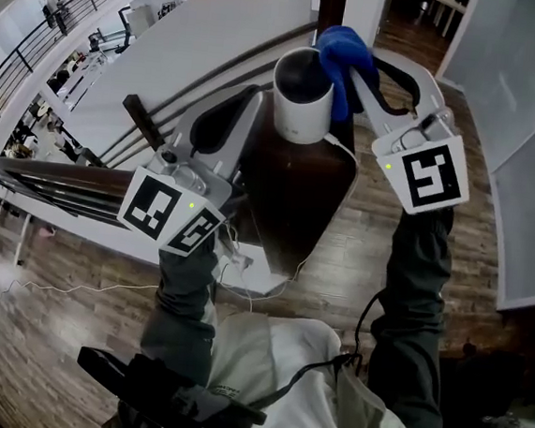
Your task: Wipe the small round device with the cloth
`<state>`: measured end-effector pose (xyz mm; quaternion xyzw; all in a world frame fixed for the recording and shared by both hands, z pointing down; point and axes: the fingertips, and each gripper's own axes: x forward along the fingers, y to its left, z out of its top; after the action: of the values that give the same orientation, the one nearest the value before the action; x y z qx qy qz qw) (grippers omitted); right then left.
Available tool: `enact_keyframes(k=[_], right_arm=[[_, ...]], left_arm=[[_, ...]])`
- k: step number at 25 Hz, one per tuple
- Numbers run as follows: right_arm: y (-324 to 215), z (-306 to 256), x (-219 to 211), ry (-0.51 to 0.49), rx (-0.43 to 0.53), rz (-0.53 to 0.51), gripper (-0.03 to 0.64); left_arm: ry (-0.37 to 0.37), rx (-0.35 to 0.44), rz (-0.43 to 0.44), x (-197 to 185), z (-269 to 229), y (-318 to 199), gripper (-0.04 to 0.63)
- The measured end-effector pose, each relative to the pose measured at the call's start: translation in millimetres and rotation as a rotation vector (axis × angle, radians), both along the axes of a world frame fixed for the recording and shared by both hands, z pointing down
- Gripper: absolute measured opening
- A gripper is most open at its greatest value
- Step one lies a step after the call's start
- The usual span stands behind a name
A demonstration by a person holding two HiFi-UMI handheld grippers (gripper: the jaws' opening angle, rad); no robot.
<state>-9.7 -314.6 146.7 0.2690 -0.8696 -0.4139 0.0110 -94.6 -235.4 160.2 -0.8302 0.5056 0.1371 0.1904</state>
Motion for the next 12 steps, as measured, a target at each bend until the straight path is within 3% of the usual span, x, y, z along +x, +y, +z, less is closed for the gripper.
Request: enact_keyframes(k=[4,7,12], right_arm=[[33,-43,24,-0.04,0.161,0.058,0.057],[59,-57,15,-0.043,0.271,0.069,0.057],[66,-18,-16,0.134,0.39,0.17,0.056]], left_arm=[[-0.003,0.004,0.002,4,1,-2,0.0],[0.001,0.01,0.004,5,0,-1,0.0],[0.007,-0.003,0.021,9,4,2,0.0]])
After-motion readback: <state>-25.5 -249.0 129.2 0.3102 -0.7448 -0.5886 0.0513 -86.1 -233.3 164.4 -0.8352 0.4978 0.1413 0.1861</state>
